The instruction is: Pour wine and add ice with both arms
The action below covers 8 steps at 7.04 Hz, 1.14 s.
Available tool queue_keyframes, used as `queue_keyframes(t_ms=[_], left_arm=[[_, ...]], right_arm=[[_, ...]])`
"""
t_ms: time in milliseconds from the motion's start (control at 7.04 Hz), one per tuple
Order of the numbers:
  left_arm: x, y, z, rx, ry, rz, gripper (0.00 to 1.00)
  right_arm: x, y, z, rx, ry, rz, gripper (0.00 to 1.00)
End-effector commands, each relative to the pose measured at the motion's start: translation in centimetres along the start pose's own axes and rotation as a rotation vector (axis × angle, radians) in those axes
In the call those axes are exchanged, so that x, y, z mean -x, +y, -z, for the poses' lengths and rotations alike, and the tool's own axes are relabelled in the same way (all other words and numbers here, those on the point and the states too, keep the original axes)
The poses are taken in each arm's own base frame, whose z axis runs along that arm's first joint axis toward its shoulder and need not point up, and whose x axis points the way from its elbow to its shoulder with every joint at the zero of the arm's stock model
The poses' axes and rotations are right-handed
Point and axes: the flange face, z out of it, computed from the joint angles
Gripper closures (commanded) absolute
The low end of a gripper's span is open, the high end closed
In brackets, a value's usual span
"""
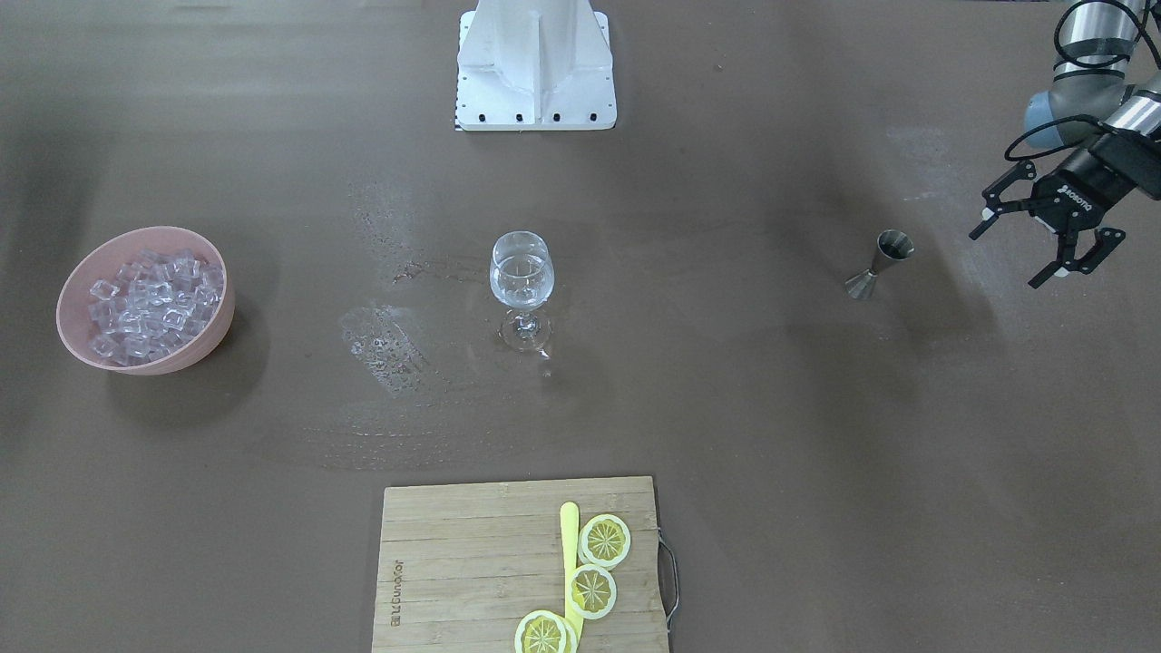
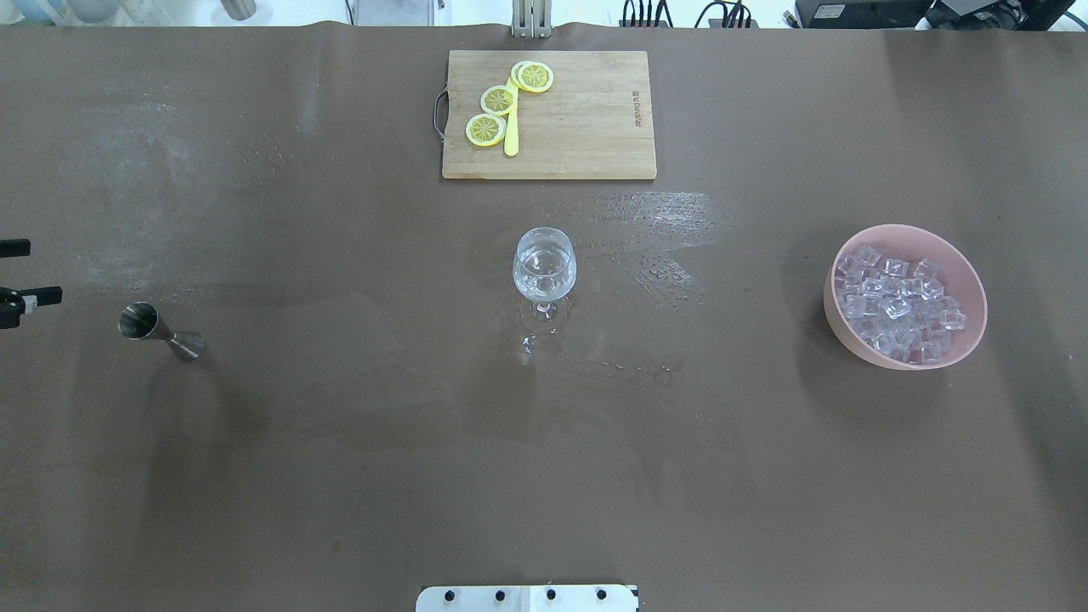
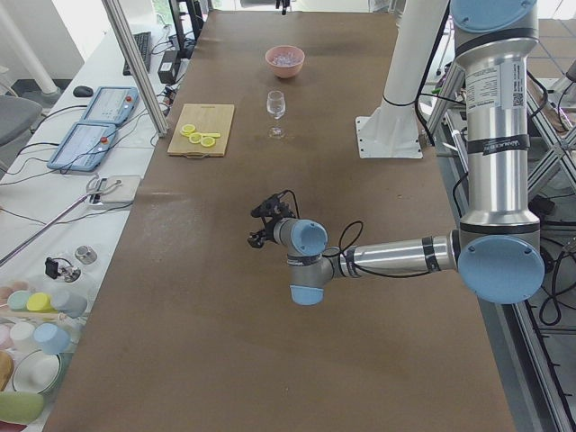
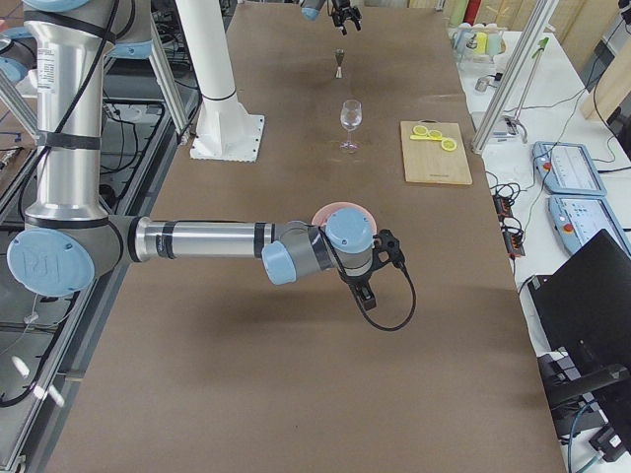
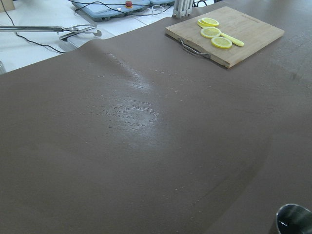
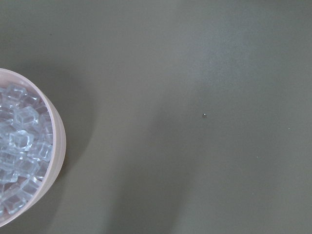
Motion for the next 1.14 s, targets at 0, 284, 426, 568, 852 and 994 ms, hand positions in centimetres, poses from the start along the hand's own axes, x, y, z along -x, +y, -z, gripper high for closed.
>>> queue_keyframes(t_ms=[0,284,426,568,852,994], left_arm=[[-2.1,2.3,-0.9,-0.004,0.043,-0.040,0.02],[-2.7,2.6,-1.7,-0.011,0.040,-0.075,0.02],[-3.5,3.8,-2.5,-0.003,0.031,-0.092,0.02],[-4.5,3.9,-3.9,-0.014,0.023,-0.099,0.02],[-6.0,4.3,-6.4,-0.034,-0.003,-0.106,0.02],[-6.1,4.2,-6.5,-0.041,-0.005,-0.102,0.02]], right_arm=[[0.3,-0.1,-0.3,0.004,-0.003,0.005,0.00],[0.2,0.2,-0.4,0.007,-0.005,0.002,0.00],[0.4,0.9,-0.5,0.010,-0.025,-0.003,0.00],[0.4,1.3,-0.5,0.012,-0.027,-0.005,0.00],[0.4,1.4,-0.4,0.012,-0.027,-0.005,0.00],[0.6,1.4,-0.3,0.011,-0.029,-0.004,0.00]])
